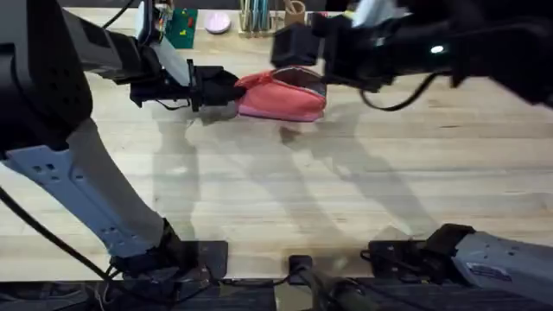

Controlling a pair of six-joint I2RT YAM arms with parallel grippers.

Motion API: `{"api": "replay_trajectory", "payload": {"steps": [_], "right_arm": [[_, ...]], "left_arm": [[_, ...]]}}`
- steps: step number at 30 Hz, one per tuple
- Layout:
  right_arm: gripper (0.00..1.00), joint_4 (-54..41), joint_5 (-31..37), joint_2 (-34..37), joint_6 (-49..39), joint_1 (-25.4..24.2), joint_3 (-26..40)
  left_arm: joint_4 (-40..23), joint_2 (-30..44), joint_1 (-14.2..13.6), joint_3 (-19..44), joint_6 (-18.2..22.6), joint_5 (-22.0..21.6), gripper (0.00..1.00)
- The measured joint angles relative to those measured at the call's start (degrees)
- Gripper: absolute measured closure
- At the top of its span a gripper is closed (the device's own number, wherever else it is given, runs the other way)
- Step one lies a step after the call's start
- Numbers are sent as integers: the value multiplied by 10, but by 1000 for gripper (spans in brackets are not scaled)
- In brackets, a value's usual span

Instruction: Unzip the bag, pick up the pens from the table one at a time and place them inside, then zip the bag closed.

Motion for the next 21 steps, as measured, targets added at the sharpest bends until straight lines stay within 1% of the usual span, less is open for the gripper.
{"api": "replay_trajectory", "payload": {"steps": [5, 10, 14, 21], "right_arm": [[6, 40, 17, 35, 37, 36, 0], [6, 61, 27, 66, 62, 56, 0], [6, 65, 51, 83, 85, 64, 0], [6, 74, 66, 88, 101, 65, 0]], "left_arm": [[0, 0, 0, 0, 0, 0, 959], [0, 0, 0, 0, 0, 0, 959], [0, 0, 0, 0, 0, 0, 959], [0, 0, 0, 0, 0, 0, 959]]}}
